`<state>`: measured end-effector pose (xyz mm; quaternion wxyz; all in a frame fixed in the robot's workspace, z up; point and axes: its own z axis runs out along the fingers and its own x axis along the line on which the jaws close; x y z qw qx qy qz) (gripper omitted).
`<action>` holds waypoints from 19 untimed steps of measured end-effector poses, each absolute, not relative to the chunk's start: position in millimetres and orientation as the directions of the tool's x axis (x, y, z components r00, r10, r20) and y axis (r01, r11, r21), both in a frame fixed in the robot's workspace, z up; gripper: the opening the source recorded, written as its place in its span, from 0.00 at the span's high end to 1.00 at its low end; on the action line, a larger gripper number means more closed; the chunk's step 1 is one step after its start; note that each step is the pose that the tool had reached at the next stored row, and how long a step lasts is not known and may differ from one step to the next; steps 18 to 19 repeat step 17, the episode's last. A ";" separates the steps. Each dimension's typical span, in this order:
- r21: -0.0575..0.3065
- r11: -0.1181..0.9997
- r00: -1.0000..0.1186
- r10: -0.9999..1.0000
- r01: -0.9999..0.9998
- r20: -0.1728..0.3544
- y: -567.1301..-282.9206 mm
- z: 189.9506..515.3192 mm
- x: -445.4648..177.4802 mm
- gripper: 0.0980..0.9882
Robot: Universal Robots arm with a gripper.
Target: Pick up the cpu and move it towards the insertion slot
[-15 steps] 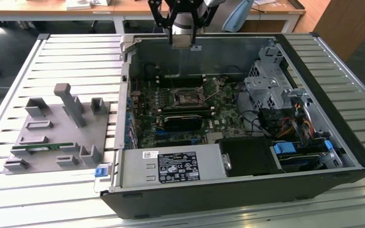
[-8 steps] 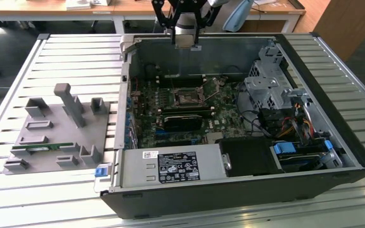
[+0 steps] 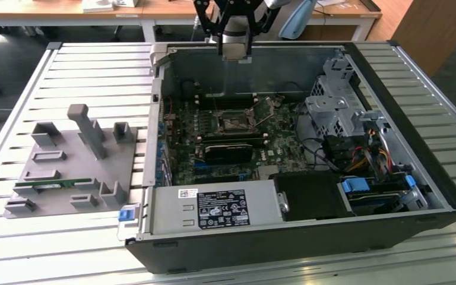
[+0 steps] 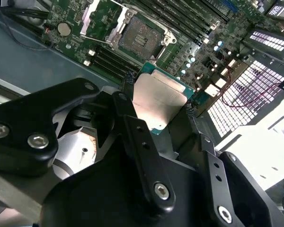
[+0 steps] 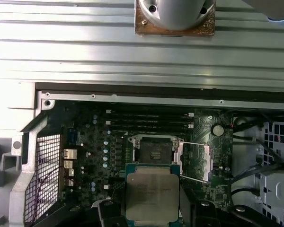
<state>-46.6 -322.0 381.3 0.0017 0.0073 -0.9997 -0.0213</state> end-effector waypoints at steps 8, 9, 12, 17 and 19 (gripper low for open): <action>0.043 0.999 -1.000 -0.015 -0.015 0.003 -322.0 381.2 -40.2 0.50; 0.043 0.999 -1.000 -0.015 -0.015 0.003 -322.0 381.2 -39.2 0.50; 0.043 0.999 -1.000 -0.015 -0.015 0.003 -322.0 381.2 -37.1 0.50; 0.043 0.999 -1.000 -0.015 -0.015 0.003 -322.0 381.2 -36.9 0.50; 0.043 0.999 -1.000 -0.015 -0.015 0.003 -322.0 381.2 -36.9 0.50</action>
